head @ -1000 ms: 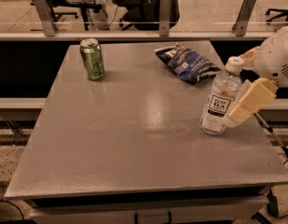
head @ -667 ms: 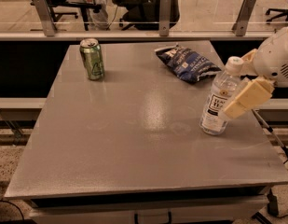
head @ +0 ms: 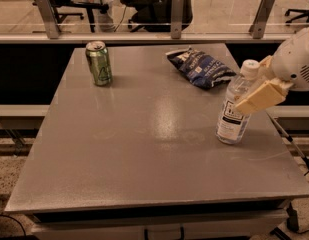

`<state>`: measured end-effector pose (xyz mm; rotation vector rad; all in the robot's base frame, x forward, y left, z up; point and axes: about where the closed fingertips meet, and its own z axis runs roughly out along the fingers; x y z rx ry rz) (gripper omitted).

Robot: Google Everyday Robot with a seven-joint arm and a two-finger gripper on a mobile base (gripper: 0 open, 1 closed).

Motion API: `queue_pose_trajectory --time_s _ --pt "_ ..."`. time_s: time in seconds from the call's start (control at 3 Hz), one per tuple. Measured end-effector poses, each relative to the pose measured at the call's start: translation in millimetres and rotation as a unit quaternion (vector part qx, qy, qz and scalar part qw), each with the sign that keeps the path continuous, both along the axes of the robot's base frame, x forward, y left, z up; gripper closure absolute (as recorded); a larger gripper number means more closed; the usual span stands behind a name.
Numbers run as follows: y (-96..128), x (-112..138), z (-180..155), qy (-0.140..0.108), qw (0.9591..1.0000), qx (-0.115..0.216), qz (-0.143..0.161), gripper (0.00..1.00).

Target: Move blue plastic bottle near blue chip bag

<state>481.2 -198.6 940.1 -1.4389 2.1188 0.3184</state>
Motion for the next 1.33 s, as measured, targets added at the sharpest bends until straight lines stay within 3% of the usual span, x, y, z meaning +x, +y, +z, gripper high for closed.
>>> queue_pose_trajectory --time_s 0.33,0.67,1.33 --pt "-1.8 11.7 4.7 -0.003 1.0000 0.001 -0.005 0.92" --pt "-6.1 30.5 9.8 -0.010 0.9998 0.006 -0.015 1.00" --pt "-12.1 77.3 16.4 -0.021 0.9990 0.031 -0.026 1.00"
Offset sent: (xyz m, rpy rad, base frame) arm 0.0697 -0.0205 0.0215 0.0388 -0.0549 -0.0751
